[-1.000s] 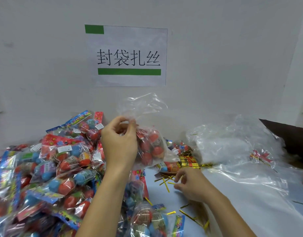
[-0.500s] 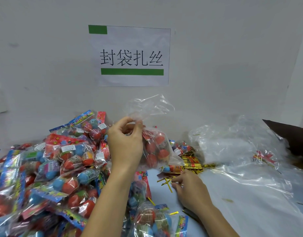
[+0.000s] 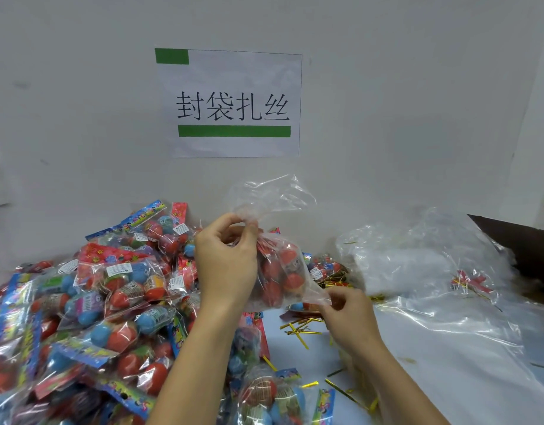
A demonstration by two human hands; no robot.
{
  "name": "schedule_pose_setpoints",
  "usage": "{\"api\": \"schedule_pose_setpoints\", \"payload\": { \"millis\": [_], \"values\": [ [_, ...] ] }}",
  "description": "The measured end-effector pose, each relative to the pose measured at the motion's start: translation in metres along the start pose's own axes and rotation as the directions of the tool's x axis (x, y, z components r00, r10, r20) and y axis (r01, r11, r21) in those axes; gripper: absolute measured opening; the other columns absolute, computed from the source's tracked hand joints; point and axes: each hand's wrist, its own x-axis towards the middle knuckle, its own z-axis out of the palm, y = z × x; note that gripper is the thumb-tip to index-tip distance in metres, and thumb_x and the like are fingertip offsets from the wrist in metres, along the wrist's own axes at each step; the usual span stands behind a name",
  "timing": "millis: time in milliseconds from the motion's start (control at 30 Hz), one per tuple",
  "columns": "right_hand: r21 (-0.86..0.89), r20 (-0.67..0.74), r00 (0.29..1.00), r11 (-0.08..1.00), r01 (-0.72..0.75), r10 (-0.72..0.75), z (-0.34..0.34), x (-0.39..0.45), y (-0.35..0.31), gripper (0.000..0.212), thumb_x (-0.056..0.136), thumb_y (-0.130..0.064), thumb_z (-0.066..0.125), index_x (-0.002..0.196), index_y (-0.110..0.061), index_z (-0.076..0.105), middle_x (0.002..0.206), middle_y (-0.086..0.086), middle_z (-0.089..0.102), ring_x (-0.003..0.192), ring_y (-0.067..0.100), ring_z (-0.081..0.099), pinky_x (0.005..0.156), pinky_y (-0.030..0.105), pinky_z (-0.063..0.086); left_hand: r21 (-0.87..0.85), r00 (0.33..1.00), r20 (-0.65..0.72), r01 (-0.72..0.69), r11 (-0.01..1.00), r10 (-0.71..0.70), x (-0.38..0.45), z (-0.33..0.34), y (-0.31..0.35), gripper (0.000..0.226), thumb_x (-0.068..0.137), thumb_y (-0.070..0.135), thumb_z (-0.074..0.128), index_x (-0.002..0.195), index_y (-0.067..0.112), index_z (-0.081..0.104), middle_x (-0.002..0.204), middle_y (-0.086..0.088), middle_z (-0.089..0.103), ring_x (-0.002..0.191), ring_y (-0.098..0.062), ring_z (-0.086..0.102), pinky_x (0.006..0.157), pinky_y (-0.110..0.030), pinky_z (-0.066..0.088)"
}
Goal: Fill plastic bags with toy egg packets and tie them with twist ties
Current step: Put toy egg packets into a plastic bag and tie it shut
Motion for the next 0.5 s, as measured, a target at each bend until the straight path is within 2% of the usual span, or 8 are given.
{"api": "schedule_pose_setpoints", "payload": {
  "millis": [33,133,233,333,500],
  "values": [
    [0.085,-0.030,0.999,0.996,-0.024,0.027,-0.006,0.003,-0.005,0.017,0.087,-0.012,0.074,0.071,-0.020,0.076,0.063,-0.010,0.070,0.060,0.004,0.061,0.056,0.012,0.044,-0.001,1.000,0.003,0.004,1.000,-0.004,0.000,0.000,0.000,0.028,0.092,0.011,0.069,0.069,0.028,0.068,0.064,0.017,0.068,0.061,0.002,0.061,0.058,-0.009,0.048],
    [0.373,-0.117,0.982,0.923,-0.098,0.152,-0.025,0.011,-0.020,0.009,0.088,-0.008,0.074,0.080,-0.012,0.076,0.064,0.000,0.071,0.064,0.016,0.064,0.065,0.027,0.054,-0.001,0.999,0.018,0.029,1.000,-0.029,-0.001,0.001,0.001,0.026,0.092,0.014,0.069,0.071,0.028,0.069,0.068,0.017,0.070,0.064,0.002,0.064,0.059,-0.010,0.049],
    [0.611,-0.128,0.970,0.786,-0.089,0.209,-0.047,0.016,-0.041,0.002,0.088,0.000,0.071,0.088,-0.002,0.071,0.065,0.010,0.071,0.061,0.018,0.070,0.061,0.022,0.058,0.011,0.996,0.060,0.067,0.998,-0.067,-0.003,0.003,0.000,0.025,0.091,0.014,0.071,0.070,0.027,0.069,0.069,0.014,0.071,0.064,0.001,0.063,0.059,-0.010,0.049],
    [0.676,-0.144,0.970,0.735,-0.049,0.196,-0.064,0.015,-0.059,0.002,0.088,-0.001,0.072,0.089,-0.002,0.072,0.071,0.011,0.073,0.066,0.018,0.074,0.059,0.019,0.057,0.035,0.986,0.115,0.114,0.993,-0.117,-0.005,0.008,-0.002,0.025,0.090,0.014,0.071,0.068,0.024,0.069,0.066,0.009,0.070,0.063,-0.003,0.062,0.058,-0.011,0.047],
    [0.642,-0.123,0.982,0.766,-0.032,0.144,-0.065,0.010,-0.081,0.003,0.087,-0.004,0.074,0.089,-0.007,0.074,0.077,0.010,0.077,0.074,0.019,0.076,0.060,0.019,0.056,0.057,0.959,0.208,0.184,0.981,-0.192,-0.014,0.016,-0.003,0.018,0.092,0.018,0.071,0.074,0.022,0.072,0.071,0.007,0.072,0.068,-0.005,0.065,0.058,-0.011,0.045]
  ]
}}
